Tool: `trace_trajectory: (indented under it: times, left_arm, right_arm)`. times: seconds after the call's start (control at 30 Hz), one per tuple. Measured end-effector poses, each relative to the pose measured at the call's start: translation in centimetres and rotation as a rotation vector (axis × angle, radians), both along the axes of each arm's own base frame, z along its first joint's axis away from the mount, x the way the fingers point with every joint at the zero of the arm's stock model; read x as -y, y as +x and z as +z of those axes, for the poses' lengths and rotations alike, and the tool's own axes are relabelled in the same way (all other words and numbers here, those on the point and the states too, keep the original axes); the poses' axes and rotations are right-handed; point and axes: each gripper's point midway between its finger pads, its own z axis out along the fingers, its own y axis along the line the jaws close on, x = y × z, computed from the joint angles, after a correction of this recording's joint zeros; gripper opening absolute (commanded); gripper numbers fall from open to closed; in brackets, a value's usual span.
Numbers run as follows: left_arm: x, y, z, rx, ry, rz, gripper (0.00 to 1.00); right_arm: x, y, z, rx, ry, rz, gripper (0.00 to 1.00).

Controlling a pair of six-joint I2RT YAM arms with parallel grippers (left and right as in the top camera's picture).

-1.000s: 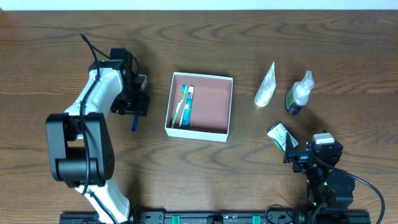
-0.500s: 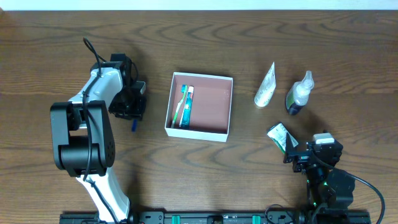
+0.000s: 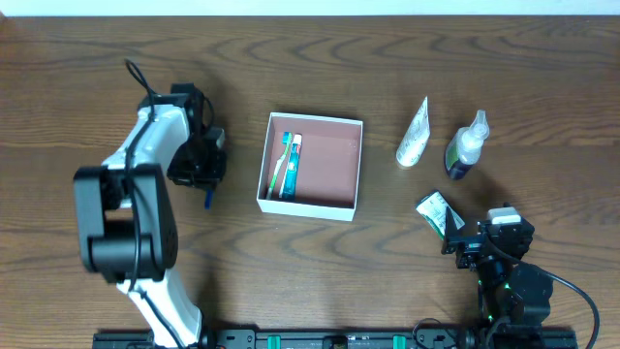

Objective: Pack container
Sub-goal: 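Return the left gripper and grasp the blue razor, then lower the razor into the box and open the left gripper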

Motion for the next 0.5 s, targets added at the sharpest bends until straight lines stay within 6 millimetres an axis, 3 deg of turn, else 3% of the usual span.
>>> trace_trajectory:
  times: [0.17, 0.23, 0.3, 0.4, 0.5]
  left_arm:
    - [1.2, 2.1, 8.5, 0.258, -0.026, 0.031, 0.06]
    - [2.9, 2.3, 12.7, 0.386, -0.059, 0.010, 0.06]
    - [4.9, 2.1, 15.4, 0.468, -0.091, -0.019, 0.06]
    - [8.6, 1.5, 17.3, 0.525, -0.144, -0.087, 0.06]
    - [12.4, 1.6, 16.9, 0.539, -0.189, -0.151, 0.06]
  right_arm:
    - [0.0, 0.0, 0.0, 0.000, 0.000, 0.000, 0.99]
    - [0.0, 0.0, 0.0, 0.000, 0.000, 0.000, 0.99]
    - [0.0, 0.0, 0.0, 0.000, 0.000, 0.000, 0.99]
    - [0.0, 0.0, 0.0, 0.000, 0.000, 0.000, 0.99]
    - [0.0, 0.0, 0.0, 0.000, 0.000, 0.000, 0.99]
